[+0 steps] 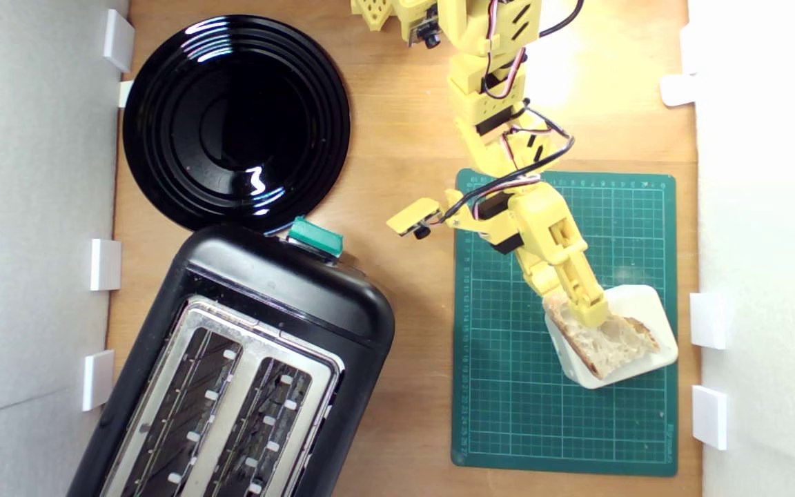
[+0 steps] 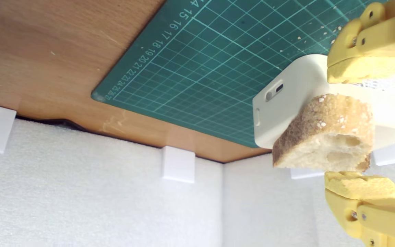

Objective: Pick bread and place in toaster

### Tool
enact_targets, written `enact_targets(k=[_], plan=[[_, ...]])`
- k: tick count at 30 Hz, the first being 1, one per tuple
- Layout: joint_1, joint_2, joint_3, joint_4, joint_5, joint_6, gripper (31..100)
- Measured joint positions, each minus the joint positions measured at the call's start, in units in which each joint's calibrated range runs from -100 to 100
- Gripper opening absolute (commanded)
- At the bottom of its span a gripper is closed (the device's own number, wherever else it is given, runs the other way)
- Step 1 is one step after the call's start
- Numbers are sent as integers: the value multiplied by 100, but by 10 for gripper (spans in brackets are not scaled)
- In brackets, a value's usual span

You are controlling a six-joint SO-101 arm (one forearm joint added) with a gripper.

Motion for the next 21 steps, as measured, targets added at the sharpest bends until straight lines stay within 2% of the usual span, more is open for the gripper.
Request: enact_targets(k=[3, 16, 21], plan=[[0, 0, 0, 27, 0, 0, 732], [0, 0, 0, -98, 0, -5, 577], [0, 0, -9, -107, -25, -5, 561]])
